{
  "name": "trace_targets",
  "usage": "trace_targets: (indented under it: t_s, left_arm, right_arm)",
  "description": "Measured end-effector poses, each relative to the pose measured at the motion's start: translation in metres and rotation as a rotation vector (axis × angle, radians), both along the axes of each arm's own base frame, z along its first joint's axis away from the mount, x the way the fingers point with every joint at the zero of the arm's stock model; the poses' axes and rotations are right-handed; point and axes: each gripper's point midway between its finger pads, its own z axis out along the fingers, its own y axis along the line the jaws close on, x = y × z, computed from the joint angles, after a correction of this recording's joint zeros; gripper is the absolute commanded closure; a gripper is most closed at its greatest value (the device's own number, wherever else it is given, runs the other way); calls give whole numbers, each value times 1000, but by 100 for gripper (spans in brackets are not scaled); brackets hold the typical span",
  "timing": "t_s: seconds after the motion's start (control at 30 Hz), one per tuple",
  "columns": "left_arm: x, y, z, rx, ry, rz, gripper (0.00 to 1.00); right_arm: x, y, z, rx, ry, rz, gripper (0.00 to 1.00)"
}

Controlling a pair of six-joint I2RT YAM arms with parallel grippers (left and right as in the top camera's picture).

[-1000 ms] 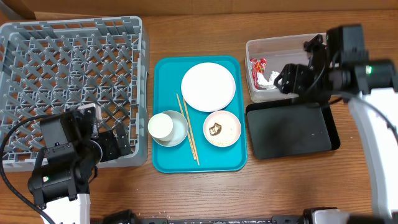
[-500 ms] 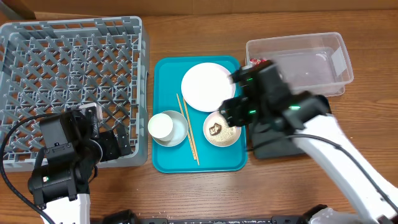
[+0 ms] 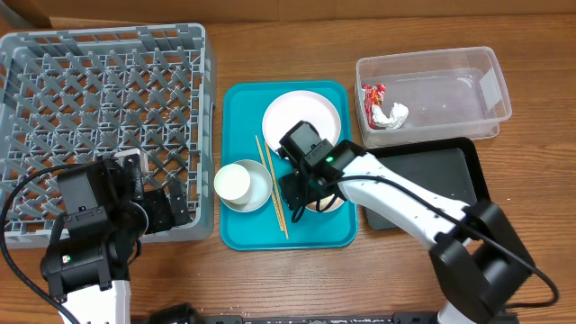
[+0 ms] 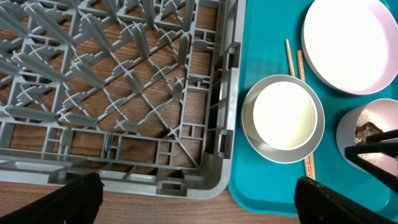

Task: Sort waste into correct bins and load items into the dishwasher
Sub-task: 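Grasp the rim of the pink rice bowl with the right gripper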

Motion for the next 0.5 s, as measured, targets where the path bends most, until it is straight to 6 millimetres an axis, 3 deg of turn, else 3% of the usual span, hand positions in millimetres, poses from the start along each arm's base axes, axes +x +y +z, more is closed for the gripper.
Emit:
trace_targets:
  t_s: [0.17, 0.4, 0.5]
  left_arm:
    - [0, 0, 0, 0, 0, 0, 0]
    - [0, 0, 0, 0, 0, 0, 0]
    - [0, 0, 0, 0, 0, 0, 0]
  right_arm:
    - [-1, -1, -7, -11, 22, -30, 68]
    - [-6, -4, -14, -35, 56, -50, 70]
    - [-7, -3, -15, -34, 53, -44, 76]
